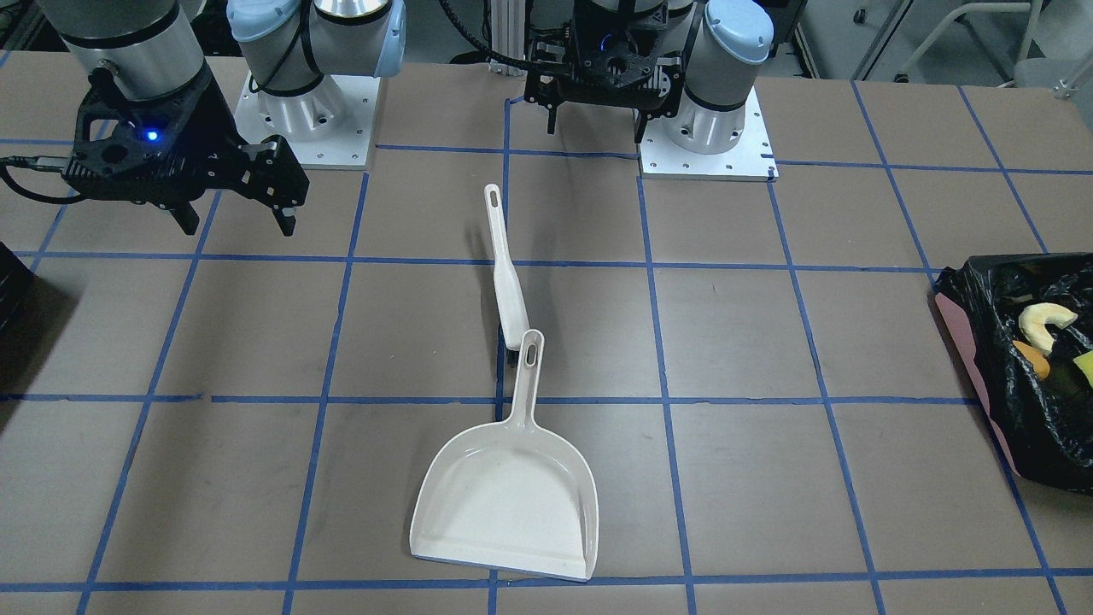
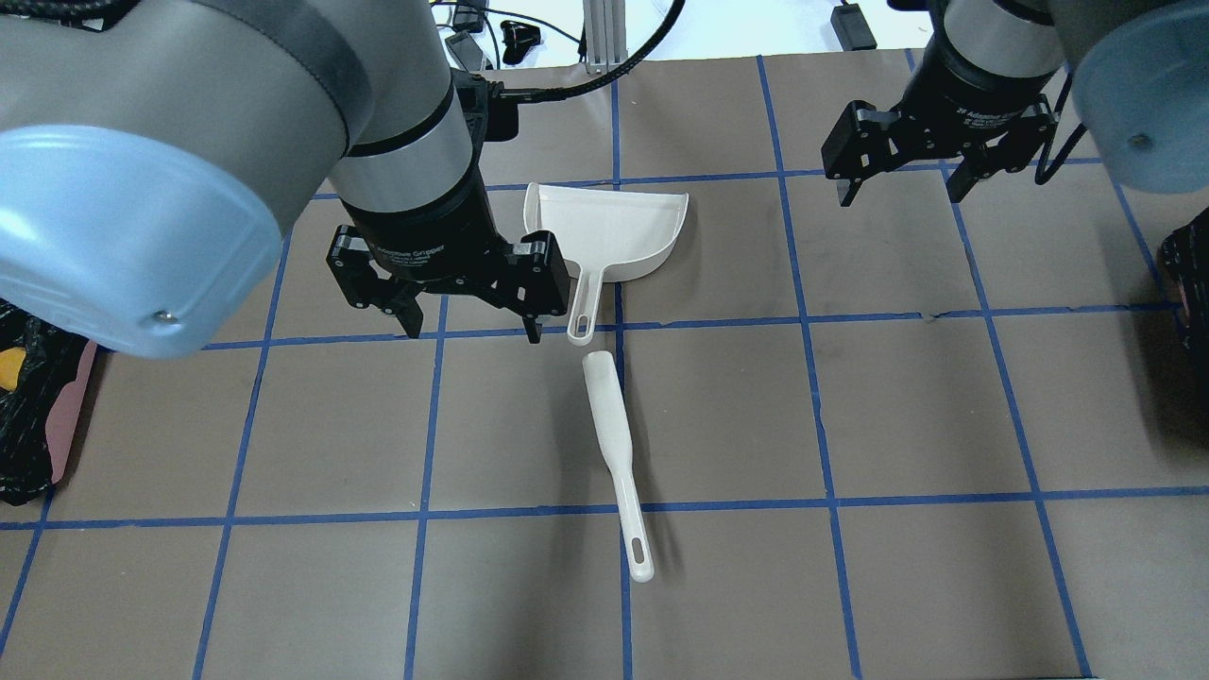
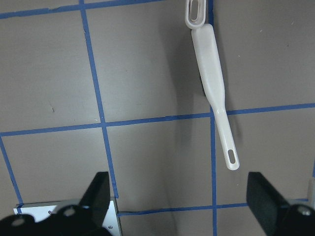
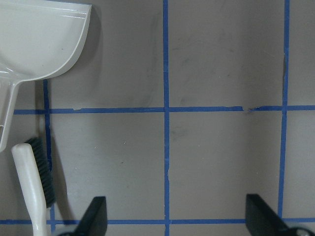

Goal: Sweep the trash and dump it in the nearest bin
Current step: 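Open the left gripper to release the dustpan handle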

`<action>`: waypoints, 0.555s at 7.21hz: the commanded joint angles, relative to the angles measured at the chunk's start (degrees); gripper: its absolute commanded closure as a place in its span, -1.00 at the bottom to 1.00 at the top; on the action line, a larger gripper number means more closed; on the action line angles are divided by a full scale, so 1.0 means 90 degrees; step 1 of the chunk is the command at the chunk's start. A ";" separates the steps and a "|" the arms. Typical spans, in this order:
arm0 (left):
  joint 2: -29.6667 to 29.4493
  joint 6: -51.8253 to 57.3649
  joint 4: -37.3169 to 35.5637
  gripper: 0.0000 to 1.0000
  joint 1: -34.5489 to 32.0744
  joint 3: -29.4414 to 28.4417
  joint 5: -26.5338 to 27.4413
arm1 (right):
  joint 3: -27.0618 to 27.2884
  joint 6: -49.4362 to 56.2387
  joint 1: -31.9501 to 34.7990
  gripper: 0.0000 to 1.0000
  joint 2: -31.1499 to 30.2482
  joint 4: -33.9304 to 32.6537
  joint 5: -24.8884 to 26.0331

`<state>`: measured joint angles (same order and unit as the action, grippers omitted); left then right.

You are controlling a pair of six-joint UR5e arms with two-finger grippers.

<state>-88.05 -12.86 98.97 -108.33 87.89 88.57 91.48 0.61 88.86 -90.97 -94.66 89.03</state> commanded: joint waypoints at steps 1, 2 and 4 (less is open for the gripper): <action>-0.0002 0.0032 0.0009 -1.00 0.0005 0.0000 0.0002 | -0.0008 0.0000 0.0000 -1.00 0.0000 0.0000 0.0000; -0.0011 0.0032 0.0000 -1.00 0.0005 0.0000 0.0002 | -0.0008 0.0000 0.0000 -1.00 0.0000 0.0000 0.0000; -0.0002 0.0109 -0.0039 -1.00 0.0024 0.0000 0.0002 | 0.0001 0.0000 0.0000 -1.00 0.0000 0.0000 0.0000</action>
<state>-88.15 -12.39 98.81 -108.22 87.89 88.55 91.43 0.61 88.86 -90.97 -94.66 89.03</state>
